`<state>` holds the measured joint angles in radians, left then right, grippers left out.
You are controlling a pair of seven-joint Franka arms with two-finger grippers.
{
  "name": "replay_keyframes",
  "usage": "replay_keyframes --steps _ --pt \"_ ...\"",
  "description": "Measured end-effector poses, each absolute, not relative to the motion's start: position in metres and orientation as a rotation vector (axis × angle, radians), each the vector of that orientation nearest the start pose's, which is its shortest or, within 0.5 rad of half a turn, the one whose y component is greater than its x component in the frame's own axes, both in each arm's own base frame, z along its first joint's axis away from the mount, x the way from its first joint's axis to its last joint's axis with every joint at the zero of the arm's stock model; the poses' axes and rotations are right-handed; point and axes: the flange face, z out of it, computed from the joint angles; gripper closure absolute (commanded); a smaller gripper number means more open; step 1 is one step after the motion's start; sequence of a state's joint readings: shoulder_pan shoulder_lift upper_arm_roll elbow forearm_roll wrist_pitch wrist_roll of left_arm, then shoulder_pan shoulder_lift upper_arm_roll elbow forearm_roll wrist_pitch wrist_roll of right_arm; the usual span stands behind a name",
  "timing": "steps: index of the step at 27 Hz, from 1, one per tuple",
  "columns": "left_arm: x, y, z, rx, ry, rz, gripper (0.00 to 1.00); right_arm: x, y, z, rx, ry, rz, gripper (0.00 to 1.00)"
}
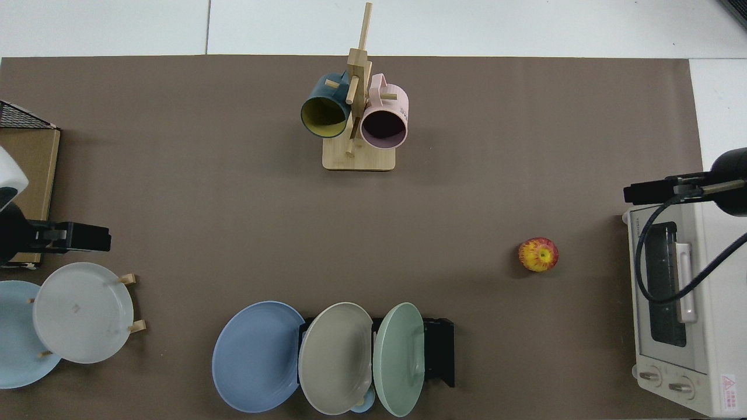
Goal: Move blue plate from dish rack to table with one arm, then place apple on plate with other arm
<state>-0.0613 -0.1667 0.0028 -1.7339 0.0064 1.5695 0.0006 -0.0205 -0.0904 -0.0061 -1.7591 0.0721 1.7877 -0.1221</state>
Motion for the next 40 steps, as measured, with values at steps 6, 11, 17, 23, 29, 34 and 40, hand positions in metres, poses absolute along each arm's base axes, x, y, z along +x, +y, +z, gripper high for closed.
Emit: replay_keyframes --steps 6,11,17,23,29,34,40 --pt "0.500 -0.026 0.635 -3.135 0.081 -0.004 0.00 0.544 -0.008 0.604 -3.070 -0.129 -0.191 0.00" --pt "0.500 -0.023 0.635 -3.132 0.066 -0.004 0.00 0.544 -0.008 0.604 -3.070 -0.129 -0.191 0.00" --pt "0.500 -0.023 0.635 -3.126 0.061 -0.004 0.00 0.544 -0.008 0.604 -3.070 -0.129 -0.191 0.00" --pt "0.500 -0.027 0.635 -3.124 0.073 -0.002 0.00 0.544 -0.009 0.604 -3.070 -0.128 -0.191 0.00" --pt "0.496 -0.063 0.631 -3.020 0.058 -0.006 0.00 0.544 -0.016 0.604 -3.072 -0.106 -0.191 0.00" --pt "0.472 -0.104 0.615 -2.931 0.055 0.002 0.00 0.543 -0.003 0.591 -3.079 -0.146 -0.152 0.00" --pt "0.419 -0.153 0.581 -2.837 0.001 -0.004 0.00 0.545 0.012 0.545 -3.082 -0.164 -0.119 0.00"
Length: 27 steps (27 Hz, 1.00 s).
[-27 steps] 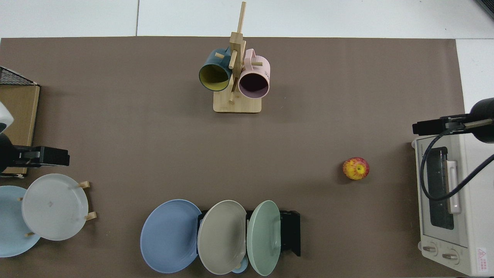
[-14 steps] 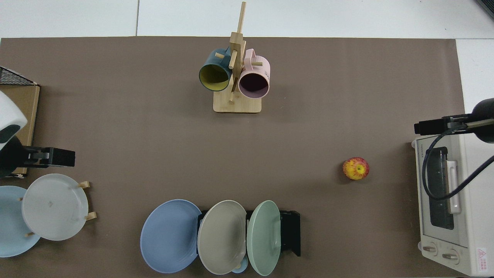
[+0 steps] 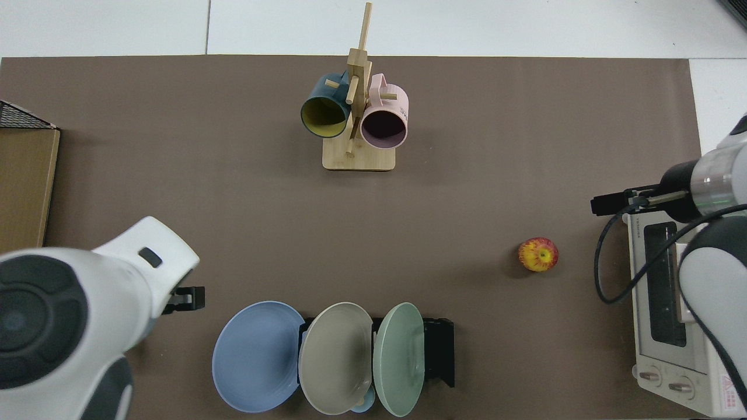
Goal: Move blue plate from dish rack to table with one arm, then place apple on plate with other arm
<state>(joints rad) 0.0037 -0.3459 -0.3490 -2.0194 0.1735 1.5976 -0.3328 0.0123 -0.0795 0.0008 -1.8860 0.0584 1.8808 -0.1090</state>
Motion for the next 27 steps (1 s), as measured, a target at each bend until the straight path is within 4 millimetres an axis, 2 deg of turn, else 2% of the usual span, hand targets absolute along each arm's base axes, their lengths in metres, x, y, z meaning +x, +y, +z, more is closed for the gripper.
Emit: replay_keyframes --steps 6,9,11,16,21,27 --pt "0.377 -0.192 0.527 -2.753 0.044 -0.023 0.00 0.543 0.027 0.483 -3.087 -0.065 -0.066 0.00" --pt "0.362 -0.198 0.499 -2.724 0.060 -0.034 0.00 0.540 0.037 0.456 -3.088 -0.054 -0.053 0.00" --pt "0.356 -0.195 0.487 -2.712 0.062 -0.028 0.00 0.539 0.042 0.441 -3.090 -0.049 -0.046 0.00" --pt "0.346 -0.187 0.471 -2.698 0.055 -0.006 0.00 0.535 0.044 0.404 -3.093 -0.044 -0.012 0.00" --pt "0.340 -0.186 0.463 -2.704 0.055 0.009 0.00 0.531 0.041 0.368 -3.097 -0.032 0.017 0.00" --pt "0.331 -0.194 0.451 -2.708 0.087 0.027 0.00 0.524 0.037 0.339 -3.100 0.010 0.044 0.00"
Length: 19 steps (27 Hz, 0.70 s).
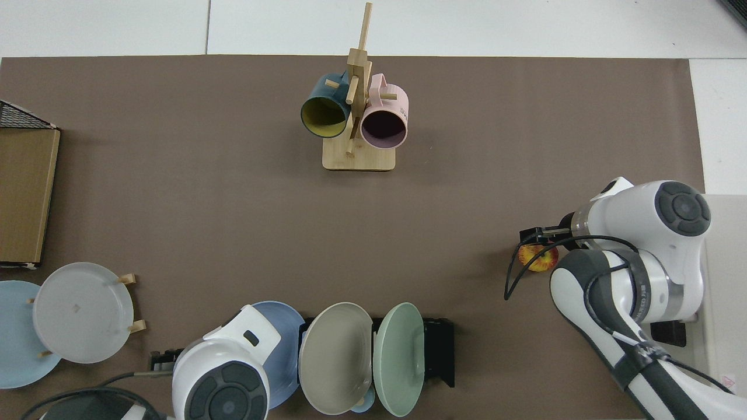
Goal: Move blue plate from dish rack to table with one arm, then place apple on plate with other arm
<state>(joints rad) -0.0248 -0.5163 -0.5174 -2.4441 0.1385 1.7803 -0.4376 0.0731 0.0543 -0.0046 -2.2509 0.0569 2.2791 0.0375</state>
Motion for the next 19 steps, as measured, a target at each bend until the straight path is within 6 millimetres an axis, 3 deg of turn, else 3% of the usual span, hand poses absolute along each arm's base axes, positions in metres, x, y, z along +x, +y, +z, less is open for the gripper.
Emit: replay_keyframes --steps 6,13,17,19 --pt "0.321 -0.204 0.426 -2.696 0.120 0.022 0.00 0.517 0.039 0.320 -3.102 0.035 0.074 0.00" --pt "0.317 -0.198 0.408 -2.697 0.148 0.047 0.01 0.513 0.039 0.295 -3.105 0.038 0.079 0.00" --pt "0.316 -0.196 0.401 -2.711 0.167 0.061 0.06 0.512 0.040 0.287 -3.106 0.036 0.096 0.00" --pt "0.315 -0.196 0.401 -2.717 0.186 0.069 0.13 0.511 0.042 0.287 -3.106 0.043 0.098 0.00"
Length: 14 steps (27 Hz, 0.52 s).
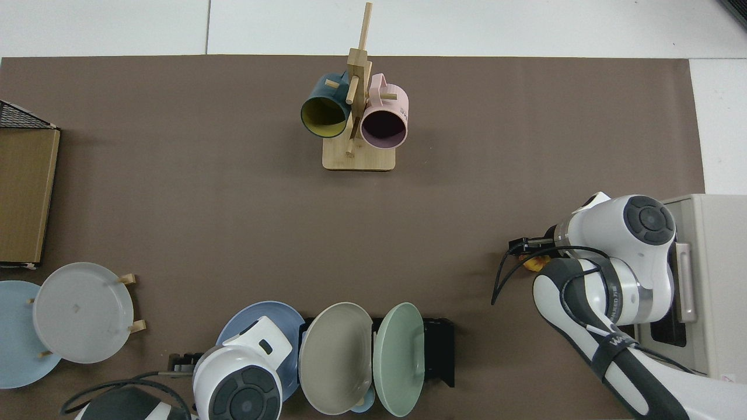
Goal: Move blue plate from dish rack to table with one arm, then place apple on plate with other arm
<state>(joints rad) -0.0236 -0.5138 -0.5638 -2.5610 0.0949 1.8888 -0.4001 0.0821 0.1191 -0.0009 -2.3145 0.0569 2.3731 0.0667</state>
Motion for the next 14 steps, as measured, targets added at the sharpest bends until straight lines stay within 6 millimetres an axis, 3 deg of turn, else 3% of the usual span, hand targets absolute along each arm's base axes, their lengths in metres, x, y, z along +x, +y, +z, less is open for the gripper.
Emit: replay_keyframes --steps 4,9,11,13,14 --pt "0.315 -0.197 0.401 -2.731 0.200 0.081 0.32 0.510 0.053 0.287 -3.107 0.056 0.100 0.00" --pt "0.316 -0.198 0.400 -2.737 0.219 0.085 0.33 0.509 0.061 0.287 -3.108 0.059 0.101 0.04" --pt "0.316 -0.198 0.399 -2.738 0.230 0.087 0.43 0.509 0.061 0.286 -3.108 0.061 0.102 0.07" --pt "0.317 -0.198 0.398 -2.740 0.234 0.086 0.56 0.509 0.060 0.286 -3.109 0.063 0.102 0.24" --pt "0.317 -0.198 0.398 -2.740 0.236 0.085 0.66 0.509 0.060 0.286 -3.109 0.064 0.102 0.41"
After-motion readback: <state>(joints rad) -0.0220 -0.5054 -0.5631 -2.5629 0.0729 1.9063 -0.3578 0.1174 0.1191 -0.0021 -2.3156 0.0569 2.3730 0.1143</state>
